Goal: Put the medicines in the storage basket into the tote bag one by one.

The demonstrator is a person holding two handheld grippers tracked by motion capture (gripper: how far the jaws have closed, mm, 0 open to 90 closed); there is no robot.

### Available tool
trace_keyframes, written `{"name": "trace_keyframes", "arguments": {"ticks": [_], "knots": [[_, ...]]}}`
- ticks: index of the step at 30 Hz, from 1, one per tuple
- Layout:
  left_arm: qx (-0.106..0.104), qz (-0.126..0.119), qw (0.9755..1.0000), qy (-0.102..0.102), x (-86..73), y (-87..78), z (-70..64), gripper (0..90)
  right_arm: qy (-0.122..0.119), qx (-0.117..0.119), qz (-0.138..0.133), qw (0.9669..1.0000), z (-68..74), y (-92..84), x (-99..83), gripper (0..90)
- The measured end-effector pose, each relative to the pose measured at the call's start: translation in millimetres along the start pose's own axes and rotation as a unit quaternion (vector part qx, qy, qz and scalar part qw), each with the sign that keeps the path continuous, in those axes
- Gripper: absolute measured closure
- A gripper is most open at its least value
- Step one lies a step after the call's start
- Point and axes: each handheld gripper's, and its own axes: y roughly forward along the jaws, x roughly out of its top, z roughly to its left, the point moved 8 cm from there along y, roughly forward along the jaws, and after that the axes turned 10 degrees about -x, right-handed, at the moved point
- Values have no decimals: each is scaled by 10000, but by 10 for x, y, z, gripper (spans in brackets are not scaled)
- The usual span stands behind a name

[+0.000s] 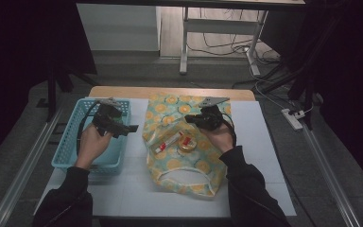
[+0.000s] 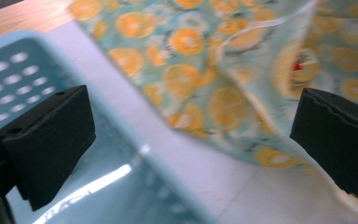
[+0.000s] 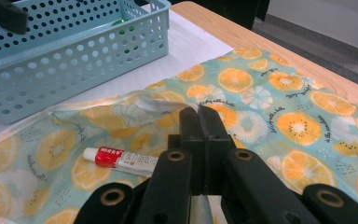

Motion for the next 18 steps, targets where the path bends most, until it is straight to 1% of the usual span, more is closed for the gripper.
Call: {"name": "trace_keyframes", "arguments": {"ticks": [4, 7, 9, 12, 14, 15, 18], "knots": [[232, 34, 9996, -180, -55, -37, 191, 0, 3, -5, 7, 10000, -7, 1, -4, 900], [400, 78, 9985, -365, -89, -53, 319, 0, 6, -8, 1, 10000, -9, 1, -4, 900], [511, 143, 9977, -426, -110, -54, 391, 0, 5, -7, 2, 10000, -9, 1, -5, 900], [790, 250, 9950, -550, -137, -45, 498, 0, -1, -10, 11, 10000, -11, 2, -7, 900], [991, 303, 9925, -645, -145, -33, 569, 0, 1, -1, 7, 10000, -9, 1, -6, 900], [1044, 332, 9918, -657, -146, -29, 600, 0, 0, 2, 8, 10000, -8, 0, -5, 900], [1055, 383, 9910, -734, -148, -6, 677, 0, -6, 0, 14, 10000, -8, -3, -5, 900]]}}
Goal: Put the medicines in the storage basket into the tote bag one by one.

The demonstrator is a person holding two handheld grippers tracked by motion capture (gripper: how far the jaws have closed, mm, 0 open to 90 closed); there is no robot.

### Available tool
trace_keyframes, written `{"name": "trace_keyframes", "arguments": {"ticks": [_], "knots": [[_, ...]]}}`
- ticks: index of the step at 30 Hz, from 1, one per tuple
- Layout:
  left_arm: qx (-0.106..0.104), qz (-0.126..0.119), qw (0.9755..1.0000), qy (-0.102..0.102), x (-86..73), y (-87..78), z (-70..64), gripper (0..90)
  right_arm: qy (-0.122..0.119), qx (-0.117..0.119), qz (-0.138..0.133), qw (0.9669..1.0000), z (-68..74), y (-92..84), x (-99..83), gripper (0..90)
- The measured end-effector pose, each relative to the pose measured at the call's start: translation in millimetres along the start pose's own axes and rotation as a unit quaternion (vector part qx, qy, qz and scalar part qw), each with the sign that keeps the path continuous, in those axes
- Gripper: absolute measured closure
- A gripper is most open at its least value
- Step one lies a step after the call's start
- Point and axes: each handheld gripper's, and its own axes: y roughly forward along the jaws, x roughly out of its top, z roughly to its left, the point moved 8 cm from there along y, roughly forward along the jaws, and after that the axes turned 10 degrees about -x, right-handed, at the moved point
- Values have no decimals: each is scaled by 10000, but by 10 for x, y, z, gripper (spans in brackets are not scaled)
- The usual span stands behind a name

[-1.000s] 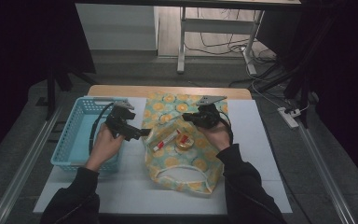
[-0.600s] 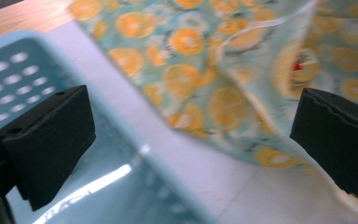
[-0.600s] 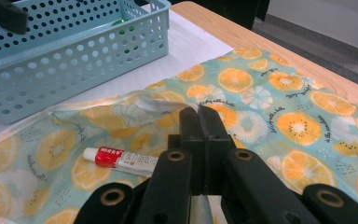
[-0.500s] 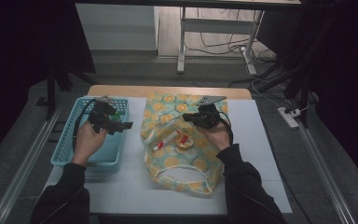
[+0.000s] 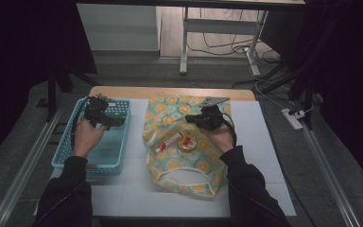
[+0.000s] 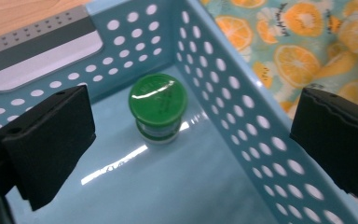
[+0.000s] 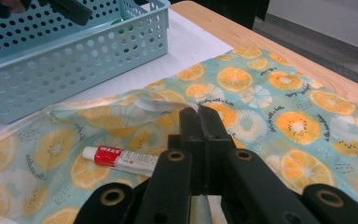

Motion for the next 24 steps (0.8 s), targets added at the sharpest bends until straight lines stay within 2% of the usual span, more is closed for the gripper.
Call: {"name": "trace_keyframes", "arguments": {"ticks": [6, 12, 17, 19, 24], "knots": [[49, 120, 9999, -105, 2, 106, 129, 0, -4, 13, 0, 10000, 3, 3, -2, 900], [200, 311, 9992, -154, -8, 212, 225, 0, -14, 15, 0, 10000, 5, 1, 0, 900], [153, 352, 9990, -219, 2, 272, 259, 11, -12, 15, -9, 10000, 2, -2, 3, 900], [163, 409, 9988, -234, 2, 298, 268, 37, -10, 16, -11, 10000, 1, -2, 2, 900], [160, 600, 9980, -111, -17, 370, 257, 158, -12, 12, -16, 10000, -1, -9, 7, 900]]}}
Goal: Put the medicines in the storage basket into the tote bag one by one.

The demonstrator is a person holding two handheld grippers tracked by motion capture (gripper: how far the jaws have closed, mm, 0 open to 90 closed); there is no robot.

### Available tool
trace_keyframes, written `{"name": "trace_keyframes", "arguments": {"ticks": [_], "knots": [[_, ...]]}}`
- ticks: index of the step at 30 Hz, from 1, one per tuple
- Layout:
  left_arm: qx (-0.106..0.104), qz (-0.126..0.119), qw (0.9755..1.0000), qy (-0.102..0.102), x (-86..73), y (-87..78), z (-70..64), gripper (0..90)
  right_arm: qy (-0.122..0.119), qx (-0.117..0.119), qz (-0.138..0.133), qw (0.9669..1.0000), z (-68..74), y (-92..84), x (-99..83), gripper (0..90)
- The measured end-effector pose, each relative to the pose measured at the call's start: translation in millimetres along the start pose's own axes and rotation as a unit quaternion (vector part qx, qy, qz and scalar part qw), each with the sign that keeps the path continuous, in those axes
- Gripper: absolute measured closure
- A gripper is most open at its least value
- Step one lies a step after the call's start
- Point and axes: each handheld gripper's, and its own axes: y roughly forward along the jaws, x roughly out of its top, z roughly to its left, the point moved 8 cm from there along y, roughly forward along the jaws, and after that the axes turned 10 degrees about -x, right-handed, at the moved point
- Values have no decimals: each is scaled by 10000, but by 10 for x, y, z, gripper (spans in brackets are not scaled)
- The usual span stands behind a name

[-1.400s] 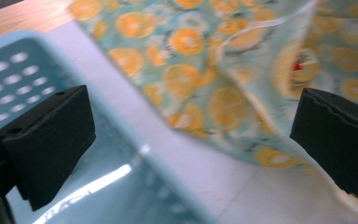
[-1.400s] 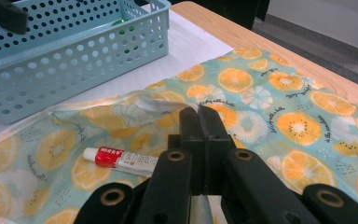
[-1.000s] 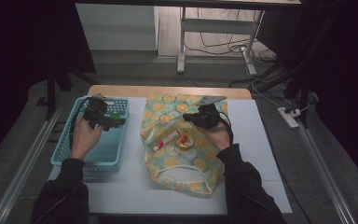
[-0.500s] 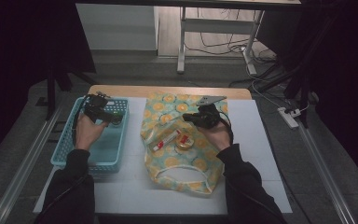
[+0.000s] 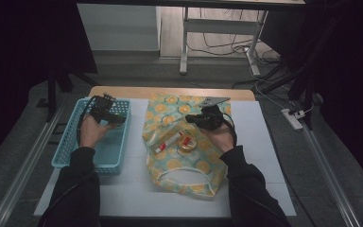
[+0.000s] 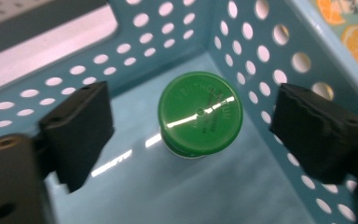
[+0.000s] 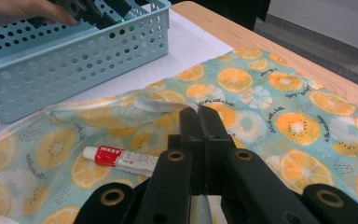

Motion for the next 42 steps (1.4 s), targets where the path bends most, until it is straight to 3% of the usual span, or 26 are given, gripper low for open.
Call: {"name": "trace_keyframes", "arguments": {"ticks": [10, 18, 25, 33, 42], "knots": [[-187, 219, 9996, 79, -24, 60, -50, 512, 5, -3, -12, 10000, -4, -3, 2, 900], [-226, 237, 9994, -63, -32, 43, -54, 522, 18, 10, -27, 10000, -4, -5, 5, 900], [-247, 46, 9996, -89, 4, -72, -71, 522, 63, 12, -40, 10000, -17, -10, 8, 900], [-236, -122, 9995, 148, 63, -231, -153, 522, 48, 12, -80, 10000, -8, -26, 28, 900], [-375, -257, 9990, -28, 100, -400, -235, 522, 57, 0, -68, 10000, -15, -20, 20, 900]]}}
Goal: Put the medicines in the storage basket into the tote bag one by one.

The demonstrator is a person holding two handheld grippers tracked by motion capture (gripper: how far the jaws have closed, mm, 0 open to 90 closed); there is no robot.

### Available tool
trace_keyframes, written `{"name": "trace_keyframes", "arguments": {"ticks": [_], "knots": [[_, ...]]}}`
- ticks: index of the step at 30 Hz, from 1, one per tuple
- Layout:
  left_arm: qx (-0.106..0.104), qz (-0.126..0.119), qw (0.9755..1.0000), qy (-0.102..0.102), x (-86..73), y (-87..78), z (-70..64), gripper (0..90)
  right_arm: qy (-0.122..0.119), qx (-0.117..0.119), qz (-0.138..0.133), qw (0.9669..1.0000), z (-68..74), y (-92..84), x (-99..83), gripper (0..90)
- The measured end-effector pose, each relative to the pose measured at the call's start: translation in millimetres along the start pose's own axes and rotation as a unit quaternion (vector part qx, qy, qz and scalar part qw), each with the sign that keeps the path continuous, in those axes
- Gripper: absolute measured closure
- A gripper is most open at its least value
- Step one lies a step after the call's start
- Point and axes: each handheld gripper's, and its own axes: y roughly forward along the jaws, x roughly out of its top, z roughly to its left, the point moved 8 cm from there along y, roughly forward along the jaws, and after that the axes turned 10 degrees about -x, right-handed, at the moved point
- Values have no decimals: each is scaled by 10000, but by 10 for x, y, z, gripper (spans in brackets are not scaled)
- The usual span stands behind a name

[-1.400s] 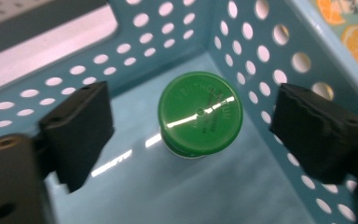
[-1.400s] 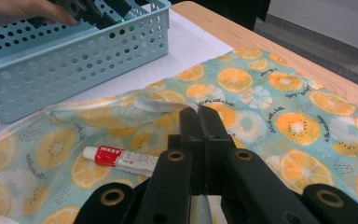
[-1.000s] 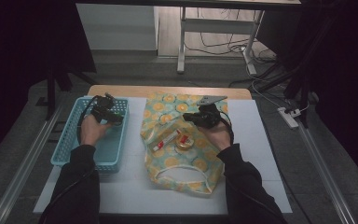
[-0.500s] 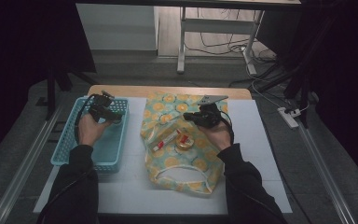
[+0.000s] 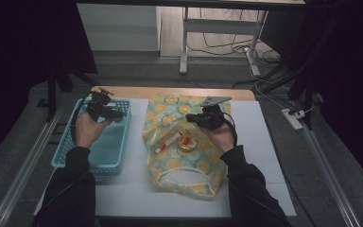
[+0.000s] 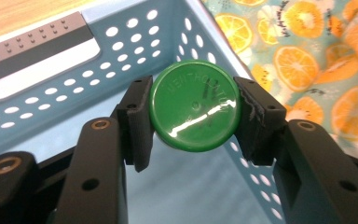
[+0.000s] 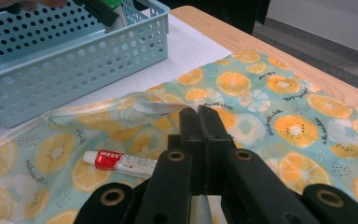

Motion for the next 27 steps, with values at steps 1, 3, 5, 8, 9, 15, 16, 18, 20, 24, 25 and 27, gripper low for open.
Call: {"name": "trace_keyframes", "arguments": {"ticks": [1, 3, 5, 8, 9, 15, 16, 18, 20, 24, 25, 27], "knots": [[27, -26, 10000, 8, -2, -18, -2, 522, -3, -5, 6, 10000, 0, 0, -2, 900], [27, -105, 9999, -25, -7, -56, 0, 522, -7, 1, 0, 10000, 5, -1, 0, 900], [31, -186, 9998, -32, -13, -93, 3, 522, -22, 5, -6, 10000, 14, -4, 5, 900], [2, -258, 9997, -19, -15, -147, -7, 522, -52, -7, -11, 10000, 18, -4, 6, 900], [-3, -270, 9996, -10, -14, -168, -13, 522, -56, -4, -24, 10000, 18, -4, 7, 900], [-77, -392, 9992, 83, 4, -271, -113, 522, -46, 28, -38, 10000, 18, 12, -3, 900], [-82, -405, 9991, 109, 4, -284, -139, 522, -43, 29, -36, 10000, 18, 14, -4, 900], [-154, -427, 9989, 98, 7, -307, -201, 522, -48, 23, -25, 10000, 21, 15, -7, 900], [-284, -447, 9986, 61, 7, -328, -268, 523, -46, 35, -23, 10000, 26, 13, -3, 900], [-440, -410, 9982, 69, -10, -350, -402, 522, -45, 50, -30, 10000, 34, 9, 0, 900], [-482, -396, 9980, 72, -16, -357, -430, 522, -43, 49, -33, 10000, 34, 9, 2, 900], [-545, -414, 9976, 88, -24, -376, -484, 523, -44, 59, -36, 10000, 33, 6, 6, 900]]}}
